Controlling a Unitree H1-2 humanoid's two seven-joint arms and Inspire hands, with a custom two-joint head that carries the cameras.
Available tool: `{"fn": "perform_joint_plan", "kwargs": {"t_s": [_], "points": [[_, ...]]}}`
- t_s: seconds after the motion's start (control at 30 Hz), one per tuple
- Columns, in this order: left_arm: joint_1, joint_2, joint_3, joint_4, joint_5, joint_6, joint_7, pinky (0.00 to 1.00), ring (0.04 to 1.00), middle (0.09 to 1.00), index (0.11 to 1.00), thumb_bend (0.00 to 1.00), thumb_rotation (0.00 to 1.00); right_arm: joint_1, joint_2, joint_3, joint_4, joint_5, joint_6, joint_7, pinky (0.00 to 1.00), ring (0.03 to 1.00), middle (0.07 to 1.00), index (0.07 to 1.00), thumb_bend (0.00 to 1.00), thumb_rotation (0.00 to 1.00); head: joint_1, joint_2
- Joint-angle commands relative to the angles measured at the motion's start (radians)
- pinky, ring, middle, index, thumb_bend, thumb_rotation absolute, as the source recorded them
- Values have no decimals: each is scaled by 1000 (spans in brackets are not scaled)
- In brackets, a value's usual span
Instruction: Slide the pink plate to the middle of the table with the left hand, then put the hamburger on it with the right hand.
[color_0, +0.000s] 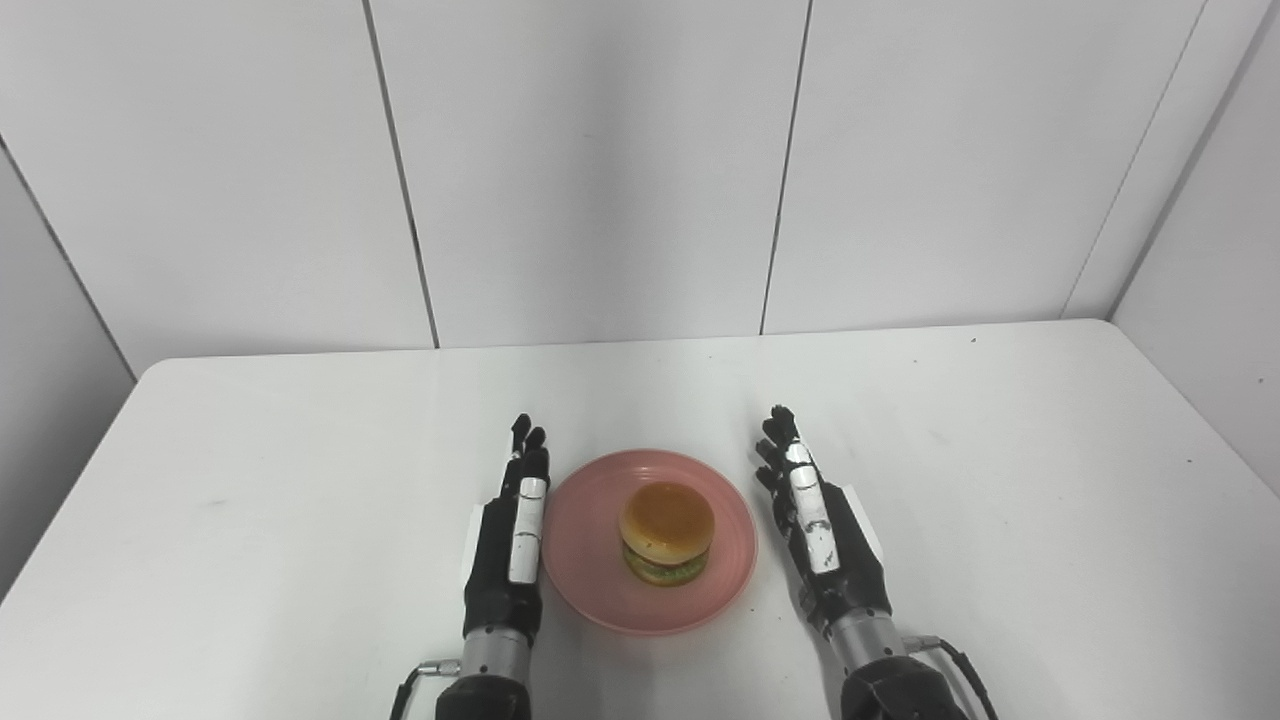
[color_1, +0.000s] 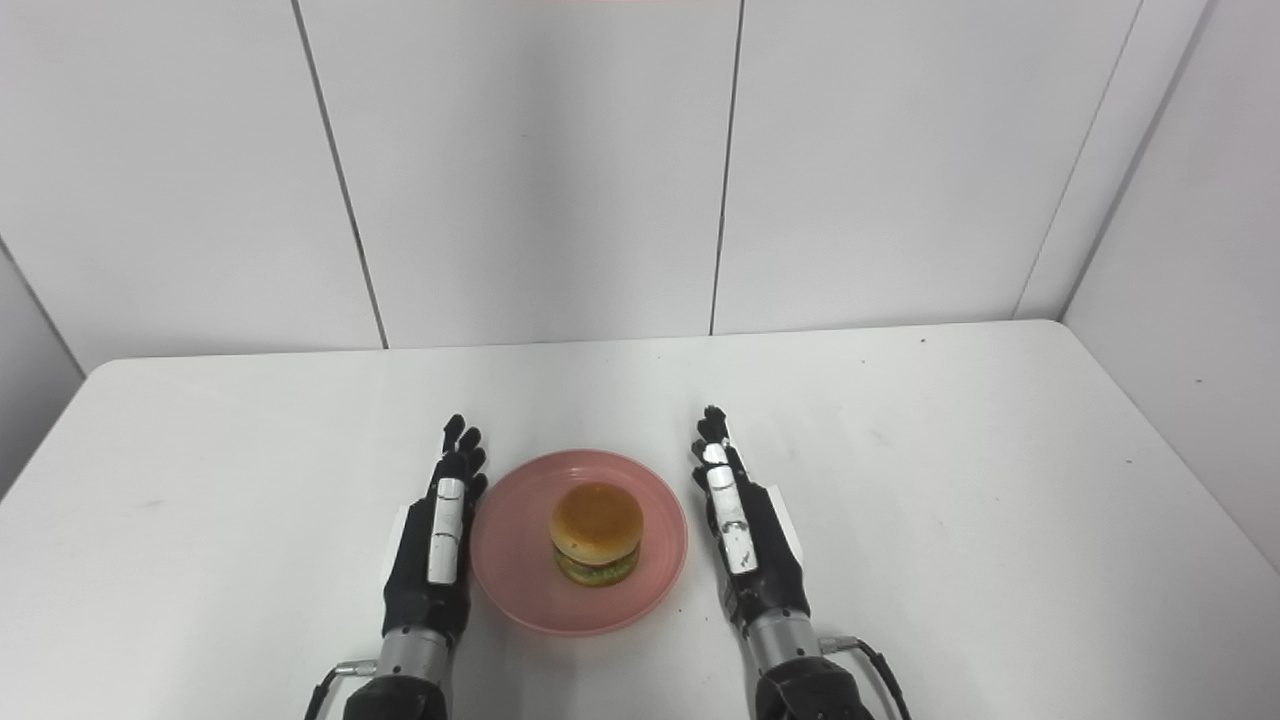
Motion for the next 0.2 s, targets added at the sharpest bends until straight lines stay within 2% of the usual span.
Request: {"fn": "perform_joint_plan", "kwargs": {"t_s": [0.0,0.17], "points": [[38,-2,2,38,10,-6,-1,1000,1000,1000,1000,800,1000,-20,10,-9,-24,11,-12,6,1000,1000,1000,1000,594,1000,12,-4],[47,2,-5,10,3,47,-17,1000,1000,1000,1000,821,1000,-22,-2,-12,-20,13,-9,13,1000,1000,1000,1000,582,1000,23,-16]]}}
